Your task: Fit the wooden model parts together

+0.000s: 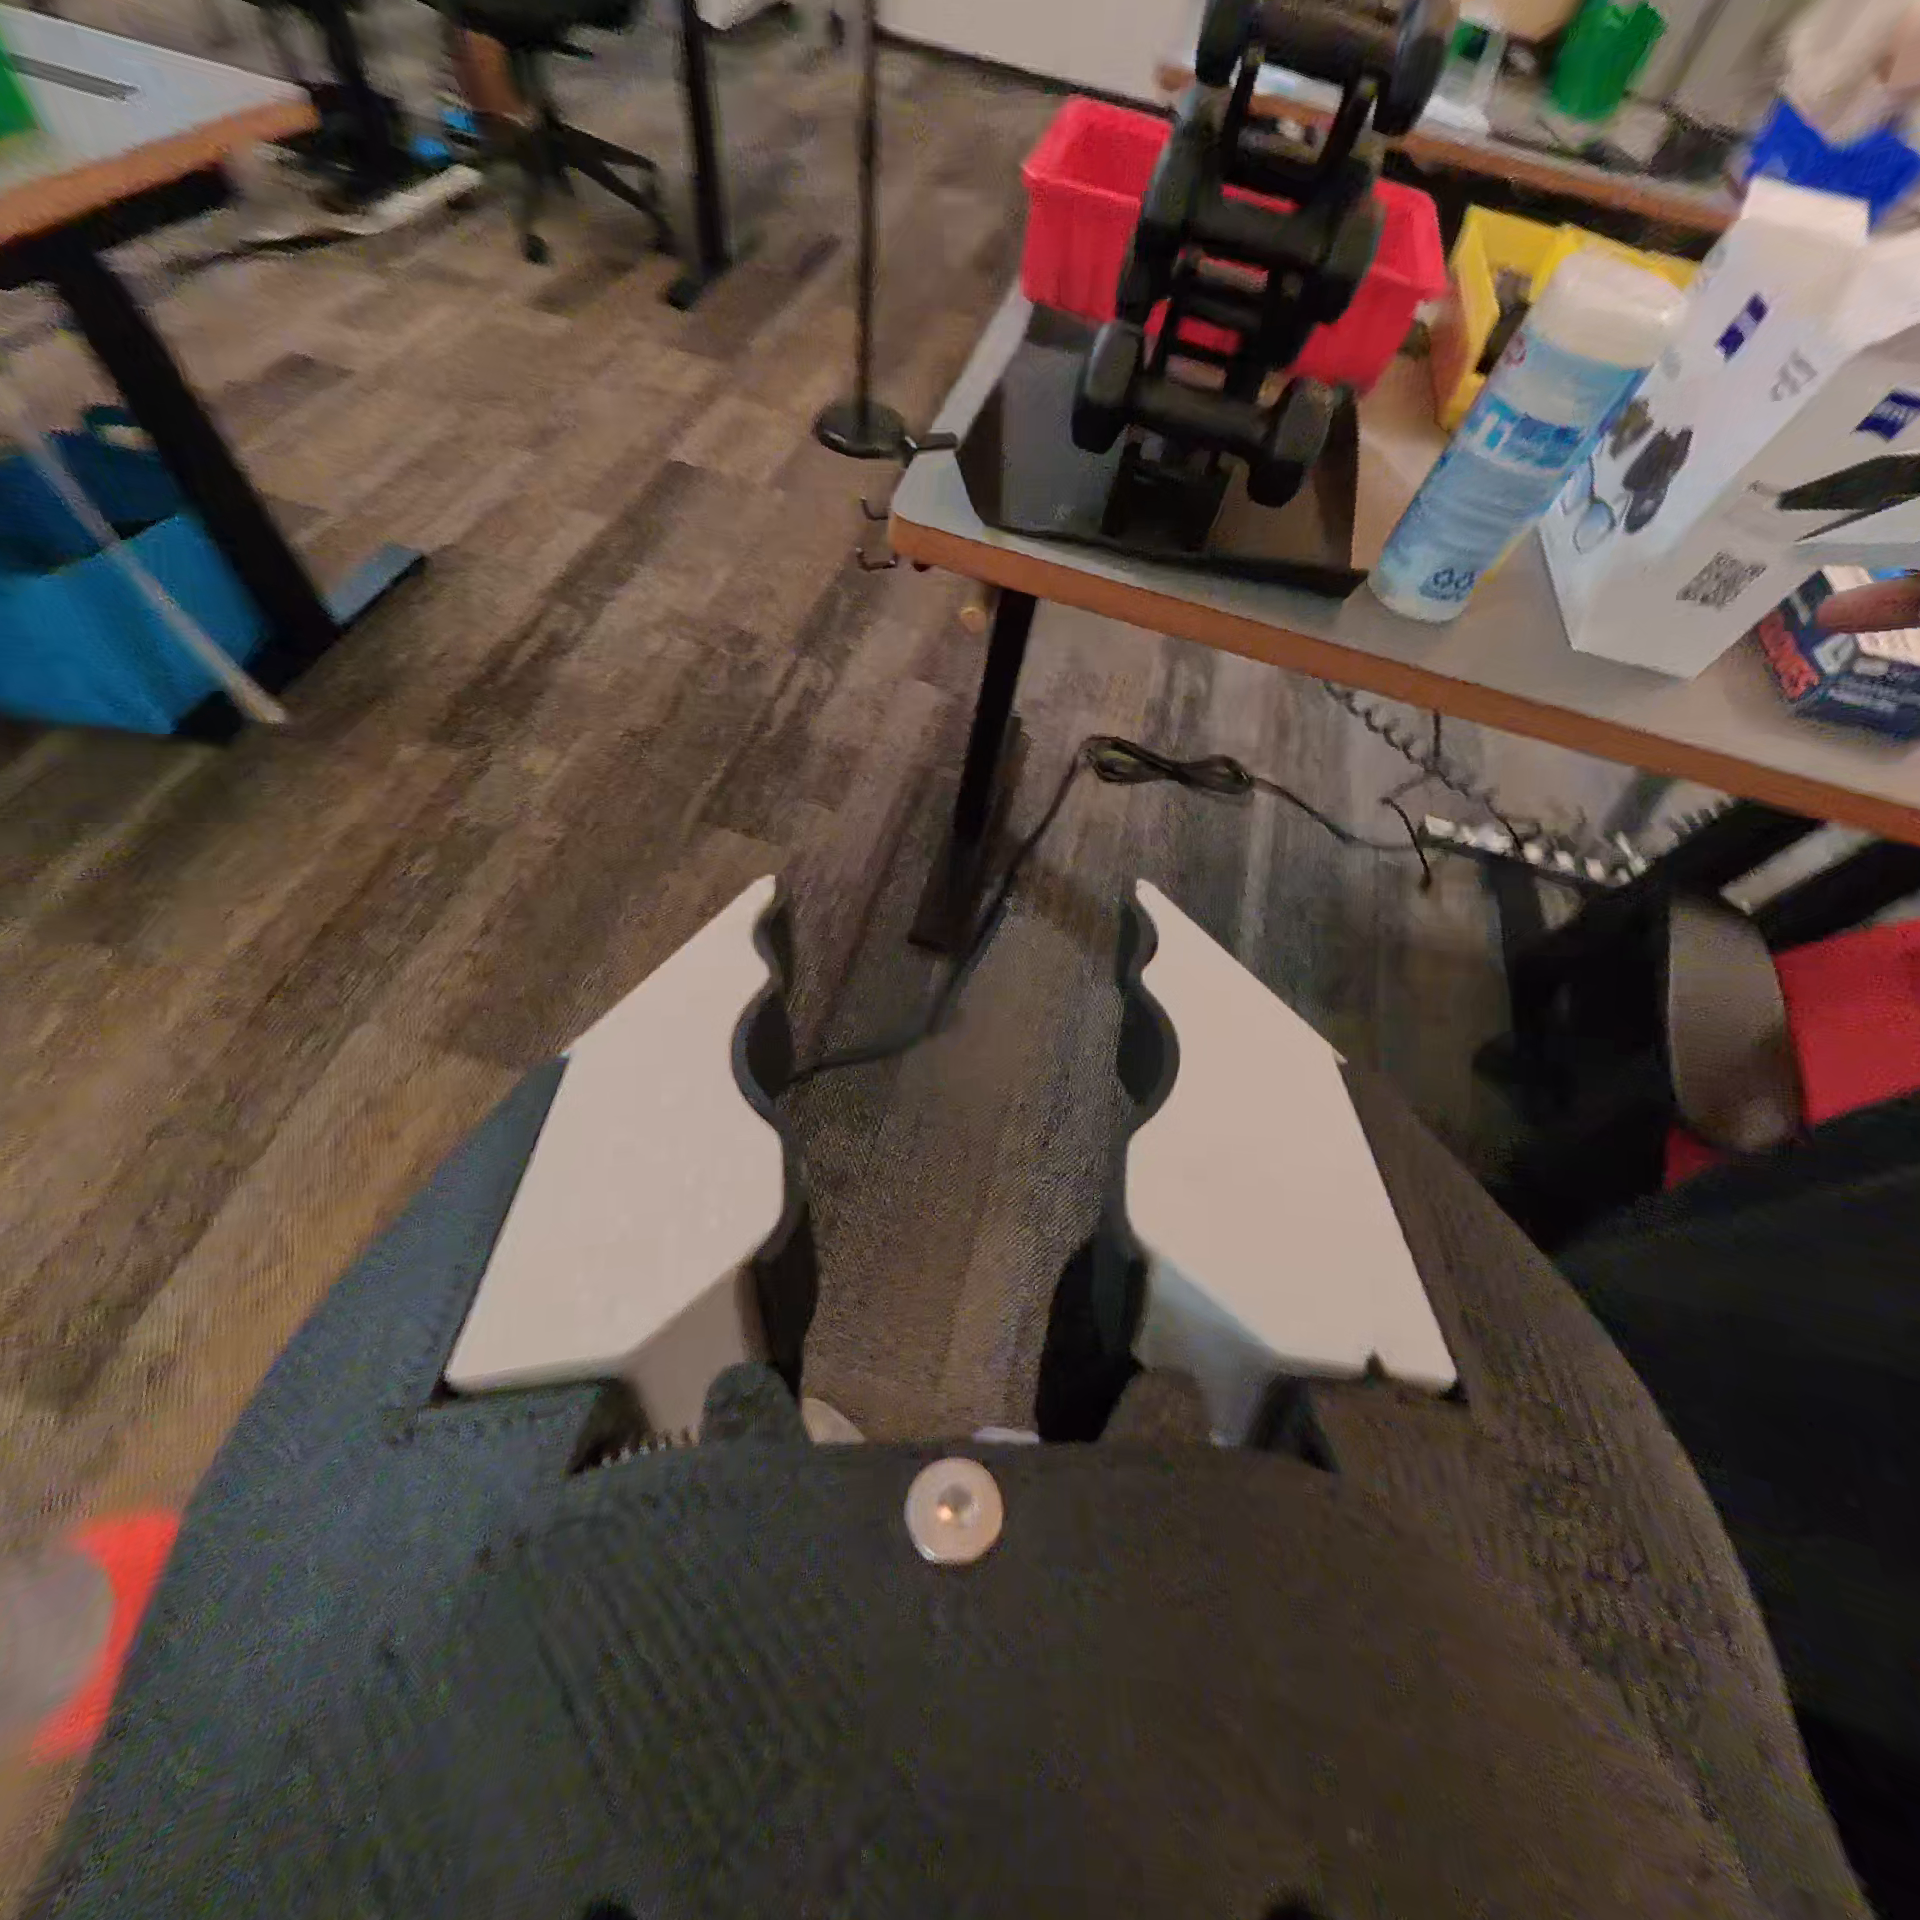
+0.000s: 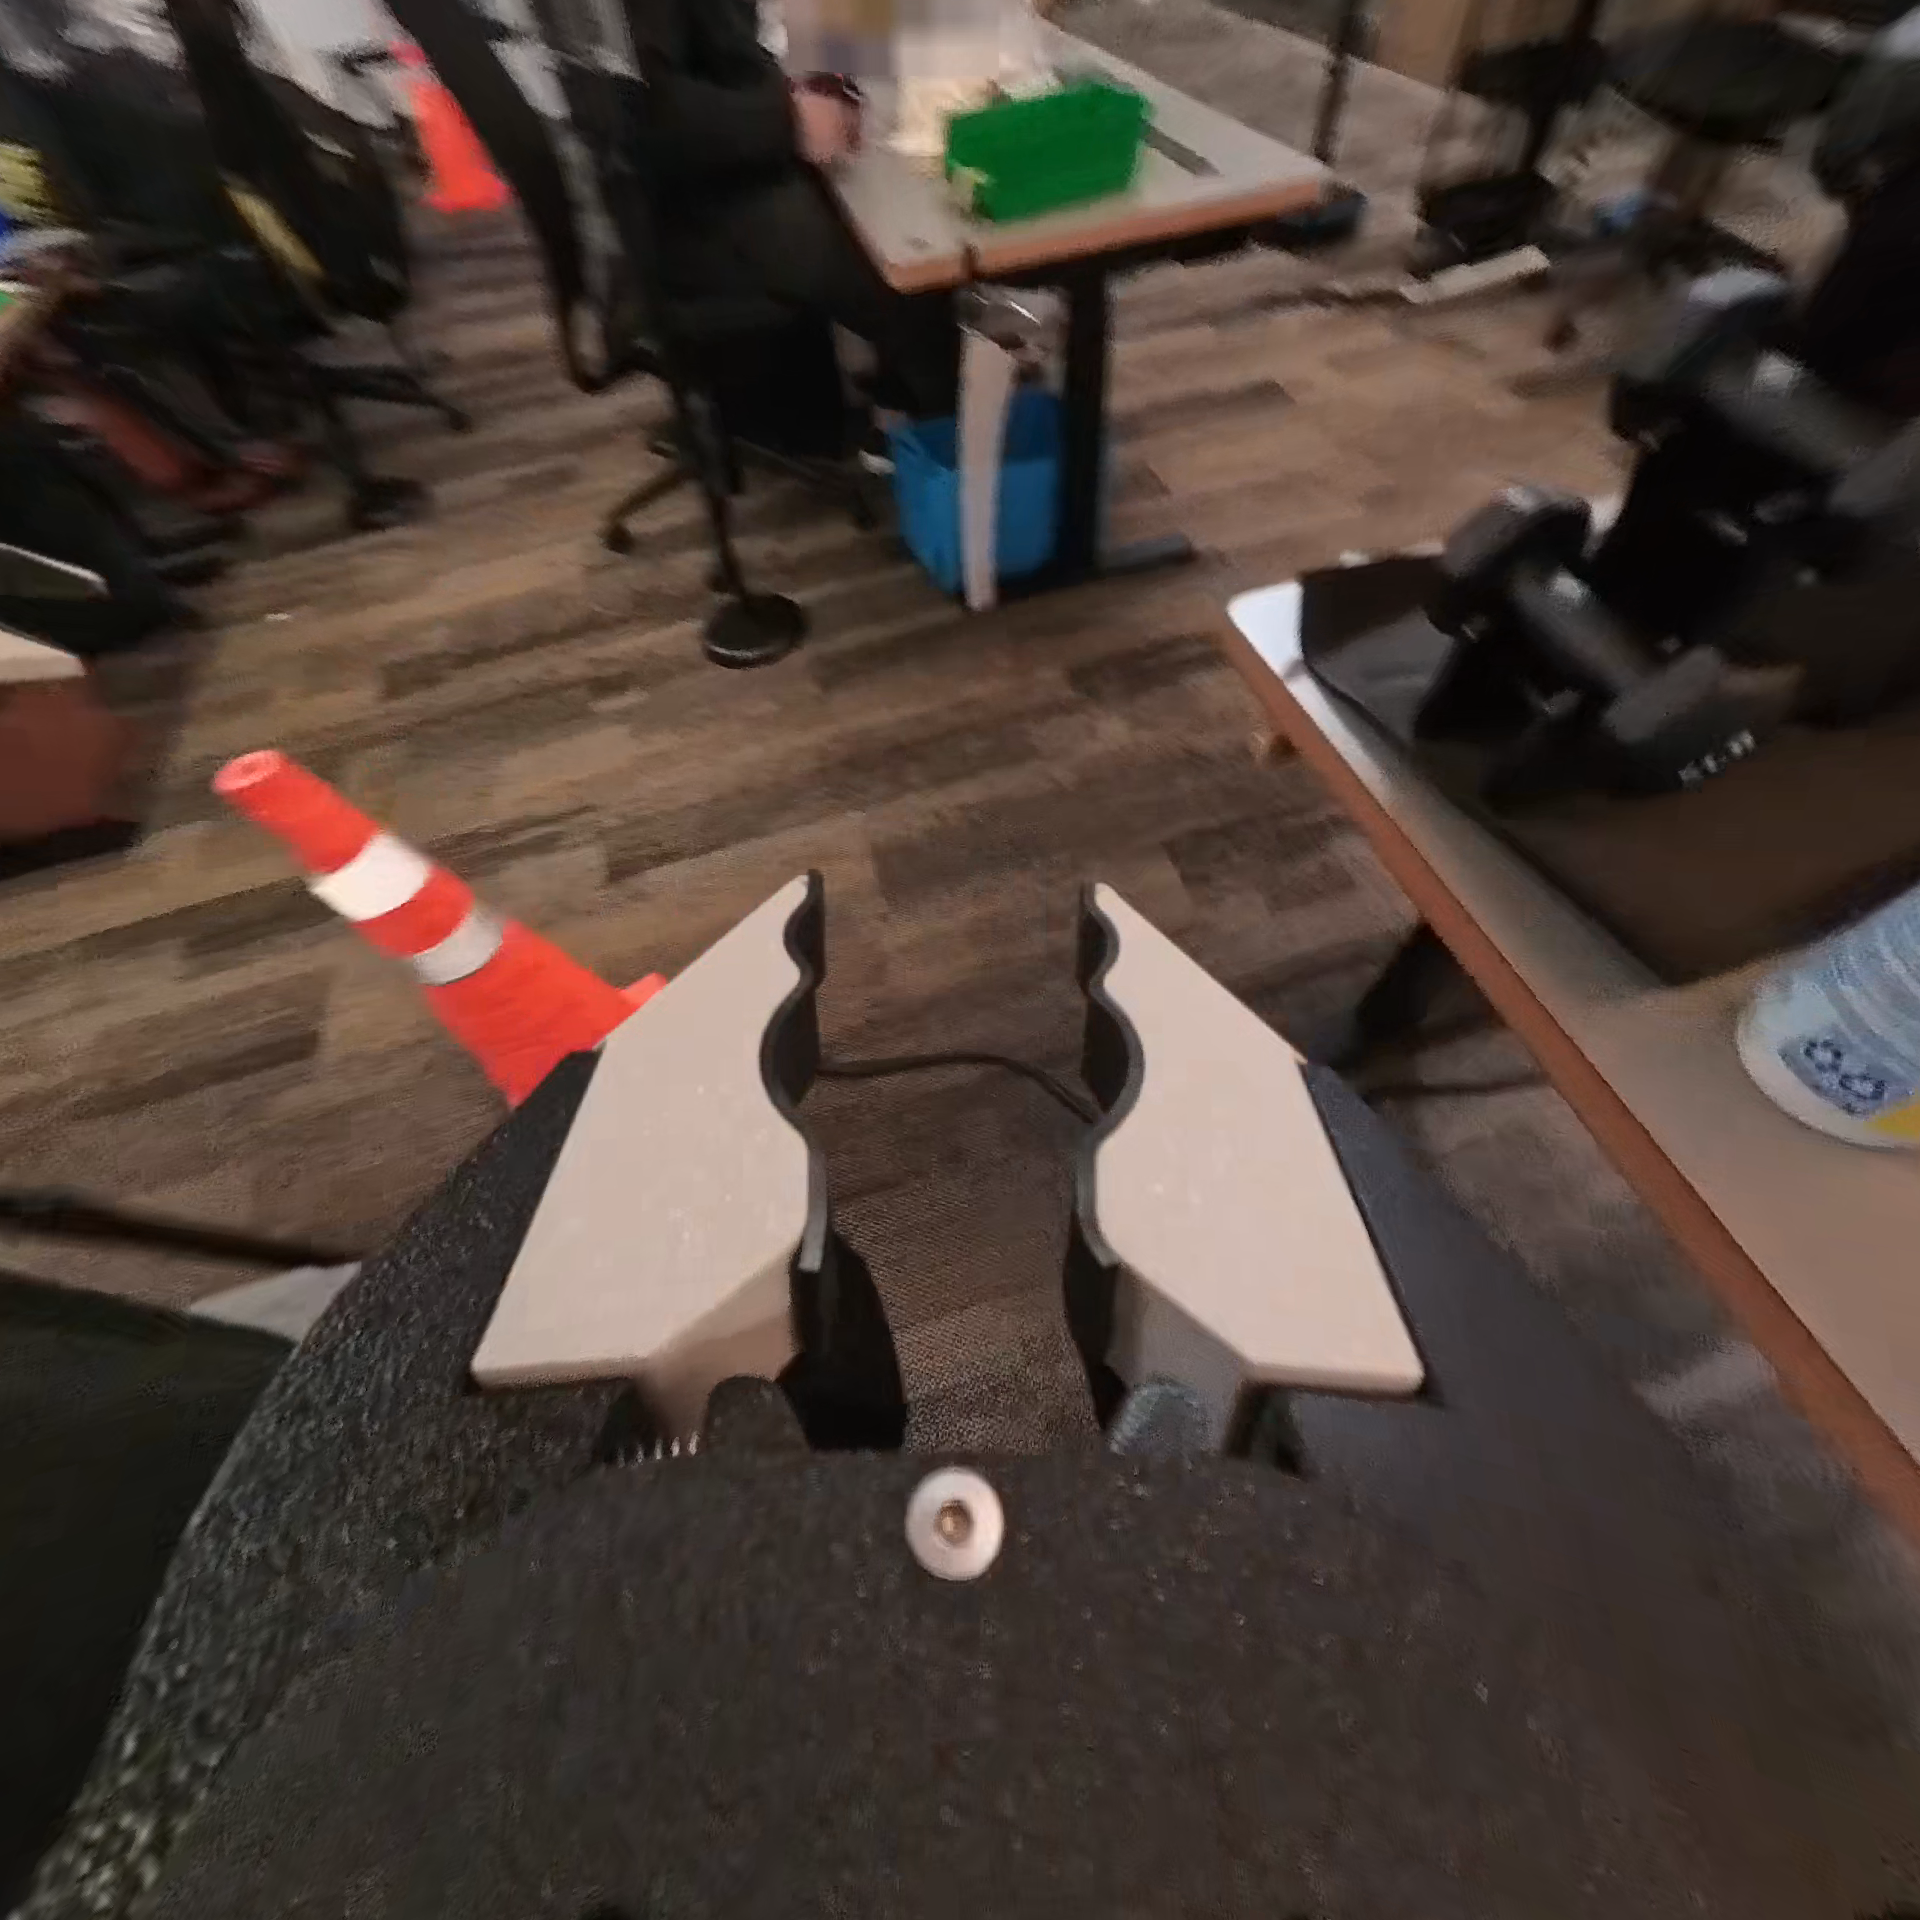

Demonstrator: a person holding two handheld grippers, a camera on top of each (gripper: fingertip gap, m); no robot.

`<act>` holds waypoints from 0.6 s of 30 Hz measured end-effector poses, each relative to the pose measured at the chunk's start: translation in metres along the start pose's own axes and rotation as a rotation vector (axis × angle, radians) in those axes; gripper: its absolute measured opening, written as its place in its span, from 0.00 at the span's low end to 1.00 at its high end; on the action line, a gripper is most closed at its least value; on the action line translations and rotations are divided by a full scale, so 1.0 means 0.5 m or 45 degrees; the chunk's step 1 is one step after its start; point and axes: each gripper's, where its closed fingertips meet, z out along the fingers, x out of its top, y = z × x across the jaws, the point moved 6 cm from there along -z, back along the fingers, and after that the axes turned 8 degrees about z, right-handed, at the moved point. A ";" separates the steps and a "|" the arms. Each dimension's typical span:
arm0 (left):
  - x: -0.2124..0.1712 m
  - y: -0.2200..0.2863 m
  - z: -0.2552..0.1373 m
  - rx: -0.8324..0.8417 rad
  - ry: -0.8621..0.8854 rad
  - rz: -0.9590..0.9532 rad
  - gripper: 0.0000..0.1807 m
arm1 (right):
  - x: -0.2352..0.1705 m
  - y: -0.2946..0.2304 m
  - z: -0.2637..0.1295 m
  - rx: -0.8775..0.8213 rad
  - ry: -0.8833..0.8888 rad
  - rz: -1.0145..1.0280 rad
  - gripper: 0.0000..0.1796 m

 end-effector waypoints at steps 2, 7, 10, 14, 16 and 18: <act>0.063 -0.110 0.114 -0.159 -0.030 0.080 0.34 | 0.024 0.012 0.100 -0.139 -0.039 0.094 0.26; 0.301 -0.294 0.391 -0.536 -0.033 0.337 0.34 | 0.144 0.033 0.329 -0.306 -0.084 0.218 0.25; 0.406 -0.370 0.568 -0.680 -0.013 0.400 0.34 | 0.216 0.083 0.500 -0.361 -0.089 0.265 0.26; 0.507 -0.467 0.825 -0.721 0.029 0.406 0.33 | 0.301 0.195 0.798 -0.328 0.000 0.352 0.26; 0.555 -0.527 0.961 -0.696 0.044 0.387 0.32 | 0.361 0.279 0.957 -0.310 0.079 0.353 0.26; 0.610 -0.587 1.097 -0.700 0.012 0.347 0.32 | 0.437 0.385 1.097 -0.355 0.157 0.346 0.25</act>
